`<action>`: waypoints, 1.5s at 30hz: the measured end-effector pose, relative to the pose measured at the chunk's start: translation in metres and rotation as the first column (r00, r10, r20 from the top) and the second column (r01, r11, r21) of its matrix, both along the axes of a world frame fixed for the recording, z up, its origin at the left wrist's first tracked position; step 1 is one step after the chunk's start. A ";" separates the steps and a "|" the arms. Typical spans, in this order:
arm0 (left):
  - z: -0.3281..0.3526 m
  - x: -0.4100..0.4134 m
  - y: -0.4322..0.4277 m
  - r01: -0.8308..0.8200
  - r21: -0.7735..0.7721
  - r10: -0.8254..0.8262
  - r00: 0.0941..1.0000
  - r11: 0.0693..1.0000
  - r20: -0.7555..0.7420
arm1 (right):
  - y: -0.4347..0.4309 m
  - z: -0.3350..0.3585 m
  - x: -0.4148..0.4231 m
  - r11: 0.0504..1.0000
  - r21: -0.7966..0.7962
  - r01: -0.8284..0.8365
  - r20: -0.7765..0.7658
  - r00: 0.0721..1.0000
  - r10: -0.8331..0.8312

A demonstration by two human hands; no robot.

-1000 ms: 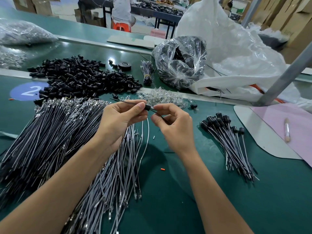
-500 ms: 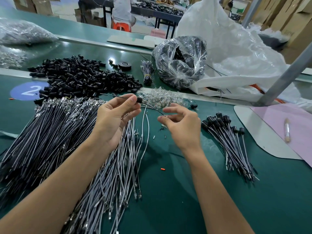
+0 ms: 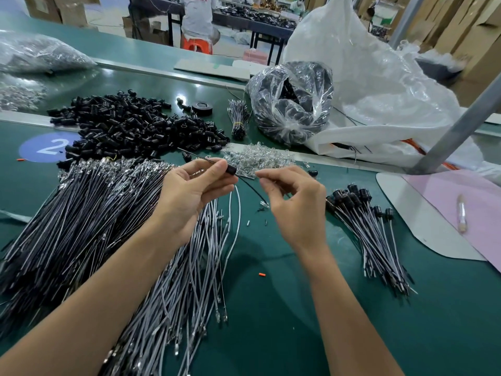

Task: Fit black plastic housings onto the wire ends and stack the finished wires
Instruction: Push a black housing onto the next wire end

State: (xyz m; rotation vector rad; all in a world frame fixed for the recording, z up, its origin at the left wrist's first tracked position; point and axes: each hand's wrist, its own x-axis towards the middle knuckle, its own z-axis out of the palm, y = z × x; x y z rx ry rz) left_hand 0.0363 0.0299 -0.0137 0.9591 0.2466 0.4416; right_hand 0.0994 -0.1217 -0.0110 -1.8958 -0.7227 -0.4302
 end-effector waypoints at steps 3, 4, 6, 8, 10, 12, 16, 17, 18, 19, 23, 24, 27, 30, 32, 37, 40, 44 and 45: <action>-0.001 0.000 -0.002 -0.015 0.071 0.015 1.000 0.997 -0.005 | 0.003 -0.003 -0.002 0.999 -0.047 -0.014 0.054 0.998 0.017; -0.002 0.000 -0.003 -0.016 0.082 0.017 1.000 0.996 -0.004 | 0.004 -0.004 -0.002 0.998 -0.055 -0.006 0.061 0.998 0.010; -0.003 0.001 -0.003 -0.017 0.089 0.018 1.000 0.996 -0.006 | 0.005 -0.005 -0.002 0.998 -0.057 0.010 0.069 0.998 -0.006; -0.003 0.001 -0.003 -0.015 0.090 0.015 1.000 0.996 -0.004 | 0.005 -0.006 -0.002 0.998 -0.061 0.014 0.081 0.997 -0.010; -0.004 0.002 -0.003 -0.009 0.096 0.009 1.000 0.995 -0.001 | 0.006 -0.007 -0.002 0.997 -0.071 0.006 0.084 0.996 0.000; -0.004 0.002 -0.003 -0.002 0.104 0.002 1.000 0.995 0.001 | 0.007 -0.007 -0.003 0.997 -0.083 0.005 0.087 0.996 0.002; -0.005 0.002 -0.003 -0.001 0.097 0.000 1.000 0.995 0.007 | 0.007 -0.008 -0.003 0.997 -0.080 0.007 0.091 0.996 0.000; -0.005 0.002 -0.003 0.000 0.096 -0.001 1.000 0.995 0.009 | 0.007 -0.008 -0.003 0.997 -0.076 0.007 0.090 0.996 0.000; -0.005 0.002 -0.003 0.002 0.097 -0.003 1.000 0.995 0.009 | 0.007 -0.008 -0.003 0.997 -0.071 0.007 0.091 0.996 0.000; -0.005 0.003 -0.003 0.004 0.100 -0.005 1.000 0.995 0.009 | 0.007 -0.008 -0.002 0.998 -0.063 0.007 0.092 0.996 -0.001; -0.006 0.003 -0.006 0.016 0.134 -0.017 1.000 0.991 0.010 | 0.009 -0.009 -0.003 1.000 -0.028 0.003 0.083 0.997 -0.001; -0.006 0.003 -0.007 0.020 0.143 -0.022 1.000 0.990 0.011 | 0.009 -0.009 -0.003 1.000 -0.025 0.003 0.080 0.997 -0.001; -0.006 0.003 -0.008 0.049 0.148 -0.052 0.999 0.988 0.013 | 0.010 -0.009 -0.005 1.000 0.002 0.005 0.058 0.998 -0.005; -0.006 0.002 -0.009 0.073 0.153 -0.076 0.997 0.986 0.008 | 0.010 -0.008 -0.006 0.998 0.059 -0.011 -0.014 1.000 0.011; -0.006 0.002 -0.009 0.072 0.151 -0.074 0.997 0.986 0.005 | 0.010 -0.007 -0.006 0.997 0.076 -0.028 -0.045 0.998 0.031; -0.006 0.002 -0.008 0.064 0.155 -0.060 0.998 0.986 -0.025 | 0.011 -0.005 -0.008 0.997 0.067 -0.043 -0.022 0.999 0.045; -0.006 0.001 -0.009 0.080 0.155 -0.074 0.996 0.985 -0.039 | 0.010 -0.004 -0.009 0.997 0.064 -0.040 0.010 0.999 0.040; -0.005 0.000 -0.006 0.154 0.119 -0.147 0.987 0.981 -0.061 | 0.008 -0.003 -0.007 0.999 0.037 -0.036 0.051 0.998 0.034; -0.005 0.000 -0.005 0.168 0.112 -0.162 0.985 0.979 -0.064 | 0.008 -0.003 -0.007 0.999 0.035 -0.035 0.058 0.998 0.033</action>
